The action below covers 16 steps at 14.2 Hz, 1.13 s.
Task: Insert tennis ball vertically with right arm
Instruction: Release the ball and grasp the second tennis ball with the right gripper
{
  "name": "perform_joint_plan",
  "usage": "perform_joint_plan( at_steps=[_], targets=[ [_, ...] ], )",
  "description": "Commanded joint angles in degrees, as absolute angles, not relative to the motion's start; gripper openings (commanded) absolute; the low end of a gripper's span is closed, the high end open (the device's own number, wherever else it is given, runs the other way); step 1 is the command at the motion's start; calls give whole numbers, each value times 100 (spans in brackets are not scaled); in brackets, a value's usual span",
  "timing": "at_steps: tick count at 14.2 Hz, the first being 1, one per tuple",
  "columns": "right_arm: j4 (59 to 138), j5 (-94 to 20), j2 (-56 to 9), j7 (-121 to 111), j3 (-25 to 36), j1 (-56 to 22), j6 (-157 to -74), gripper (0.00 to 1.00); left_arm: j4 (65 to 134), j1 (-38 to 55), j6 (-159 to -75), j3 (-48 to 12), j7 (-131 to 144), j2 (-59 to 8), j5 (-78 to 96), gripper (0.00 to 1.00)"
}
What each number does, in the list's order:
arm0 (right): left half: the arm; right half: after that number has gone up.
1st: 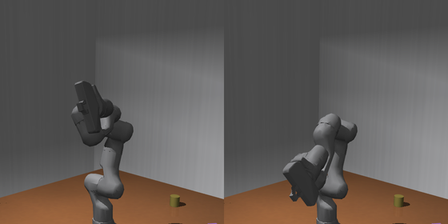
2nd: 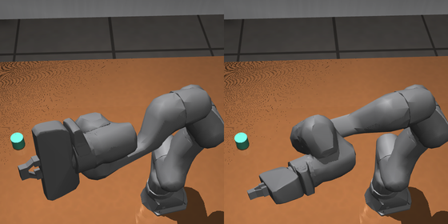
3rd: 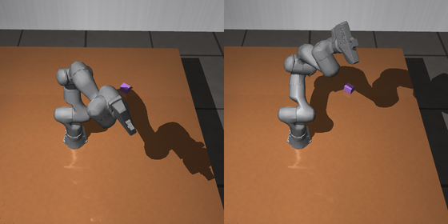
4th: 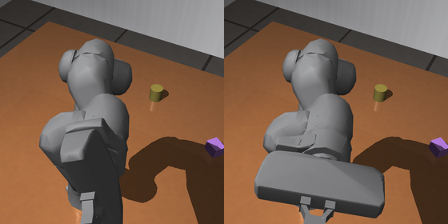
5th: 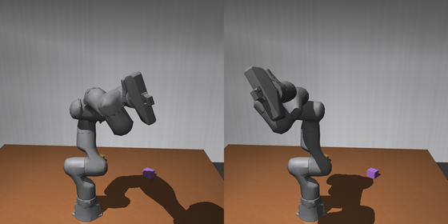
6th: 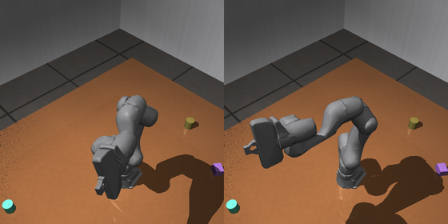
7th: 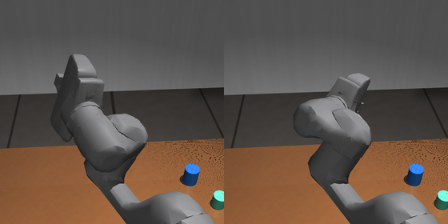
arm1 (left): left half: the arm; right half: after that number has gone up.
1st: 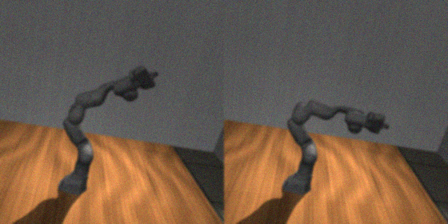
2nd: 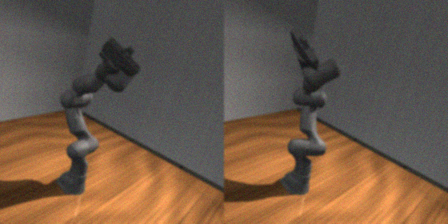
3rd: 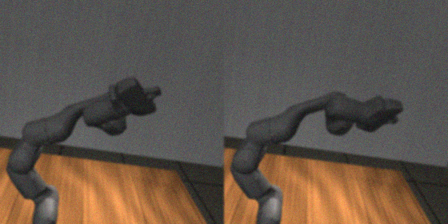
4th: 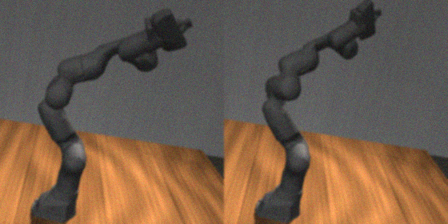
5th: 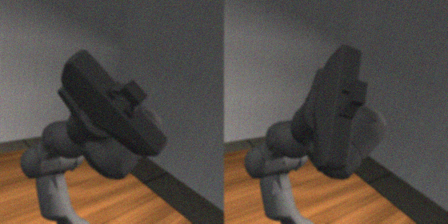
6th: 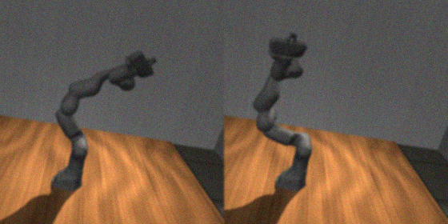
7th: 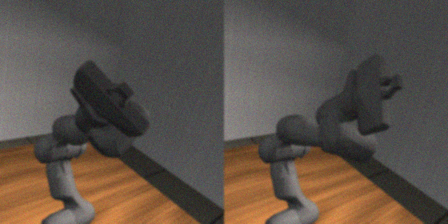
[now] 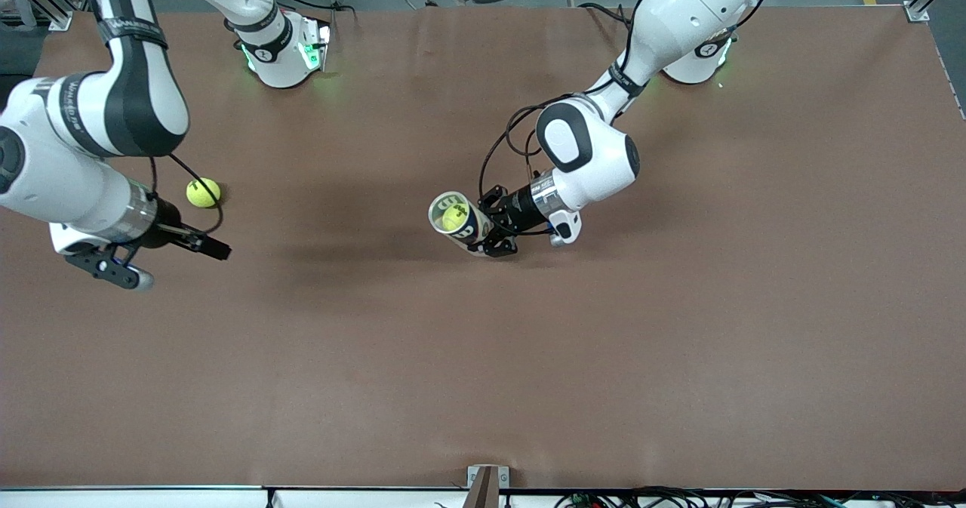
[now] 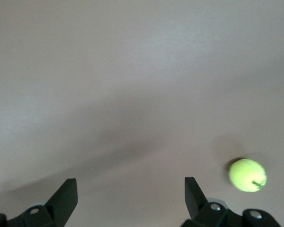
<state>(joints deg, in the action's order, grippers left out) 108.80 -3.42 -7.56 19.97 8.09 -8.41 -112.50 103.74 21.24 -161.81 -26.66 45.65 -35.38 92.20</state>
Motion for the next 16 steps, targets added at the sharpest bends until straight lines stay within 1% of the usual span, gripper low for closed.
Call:
perform_joint_plan(
  at_steps=[1, 3, 6, 9, 12, 15, 16],
  targets=[
    [12047, -211, 78, 1190, 694, -275, -11706, 100, 10239, 1926, -15725, -2716, 3632, -3568, 9982, 58],
    [12530, -211, 350, 757, 694, 77, -11838, 100, 10230, 1820, -15391, -2716, 3481, -3621, 10046, 58],
    [13550, -141, 808, 441, 694, 350, -12478, 100, 10213, 1802, -15319, -2716, 3288, -3700, 10063, 59],
    [14131, 61, 774, -183, 694, 693, -13198, 100, 10213, 1802, -15319, -2716, 3278, -3718, 10063, 65],
    [14877, 97, 765, -474, 703, 835, -14165, 100, 10213, 1802, -15319, -2716, 3278, -3727, 10063, 67],
    [15204, 315, 476, -527, 694, 1071, -14851, 100, 10213, 1802, -15319, -2716, 3278, -3727, 10063, 68],
    [15292, 369, 388, -527, 694, 1098, -15054, 100, 10213, 1802, -15319, -2716, 3278, -3727, 10063, 71]
  ],
)
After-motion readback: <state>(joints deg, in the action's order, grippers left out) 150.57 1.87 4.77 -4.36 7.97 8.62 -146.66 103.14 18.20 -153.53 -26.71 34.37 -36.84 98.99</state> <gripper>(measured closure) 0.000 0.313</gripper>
